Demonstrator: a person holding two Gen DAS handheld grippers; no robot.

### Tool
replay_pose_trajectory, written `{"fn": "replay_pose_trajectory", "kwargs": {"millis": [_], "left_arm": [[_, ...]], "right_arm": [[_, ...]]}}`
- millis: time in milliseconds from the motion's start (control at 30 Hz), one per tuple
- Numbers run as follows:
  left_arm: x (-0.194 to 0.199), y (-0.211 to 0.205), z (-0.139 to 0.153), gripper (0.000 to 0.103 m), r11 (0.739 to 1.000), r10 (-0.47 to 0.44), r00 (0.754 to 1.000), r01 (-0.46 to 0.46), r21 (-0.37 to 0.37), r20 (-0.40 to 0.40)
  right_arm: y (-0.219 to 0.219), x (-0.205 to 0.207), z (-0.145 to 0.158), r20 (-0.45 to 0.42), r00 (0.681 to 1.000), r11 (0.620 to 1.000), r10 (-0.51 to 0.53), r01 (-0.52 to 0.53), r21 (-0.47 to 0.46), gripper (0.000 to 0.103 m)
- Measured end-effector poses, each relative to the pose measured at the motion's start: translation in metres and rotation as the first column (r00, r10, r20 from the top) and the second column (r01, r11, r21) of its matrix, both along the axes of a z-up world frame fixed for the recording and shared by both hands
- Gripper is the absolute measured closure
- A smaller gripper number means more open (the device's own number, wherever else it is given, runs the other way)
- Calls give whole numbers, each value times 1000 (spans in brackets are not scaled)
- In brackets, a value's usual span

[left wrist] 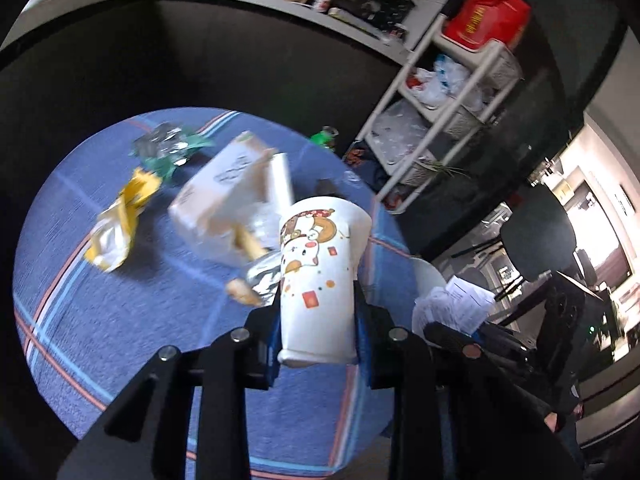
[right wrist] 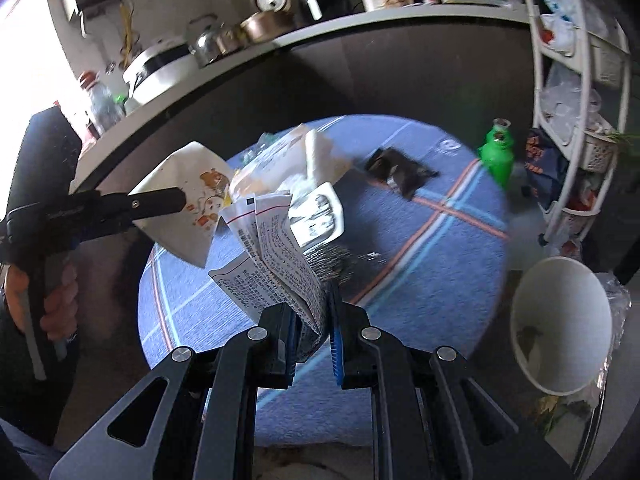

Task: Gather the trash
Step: 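Carry the cup and leaflet over the white bin and open both tools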

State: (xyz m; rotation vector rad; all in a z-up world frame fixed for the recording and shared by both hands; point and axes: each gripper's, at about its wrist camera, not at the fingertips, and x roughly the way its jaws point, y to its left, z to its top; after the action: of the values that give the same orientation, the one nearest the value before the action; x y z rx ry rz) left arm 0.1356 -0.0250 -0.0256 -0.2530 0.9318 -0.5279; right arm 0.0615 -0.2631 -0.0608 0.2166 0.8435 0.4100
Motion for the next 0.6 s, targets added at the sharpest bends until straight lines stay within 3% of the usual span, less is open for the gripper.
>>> {"fn": "replay_pose_trajectory", "kwargs": {"millis": [267,600], "left_arm": [[-1,-63,8,73,994,-106,994,106,3,19],[4,-169,-6,73,966,-259,966,259,-13,-10]], "right_arm": [[-53,-8,2,20,991,991,-131,131,29,91],[-140,-26,-12,7,943,942,-333,332,49,90]]}}
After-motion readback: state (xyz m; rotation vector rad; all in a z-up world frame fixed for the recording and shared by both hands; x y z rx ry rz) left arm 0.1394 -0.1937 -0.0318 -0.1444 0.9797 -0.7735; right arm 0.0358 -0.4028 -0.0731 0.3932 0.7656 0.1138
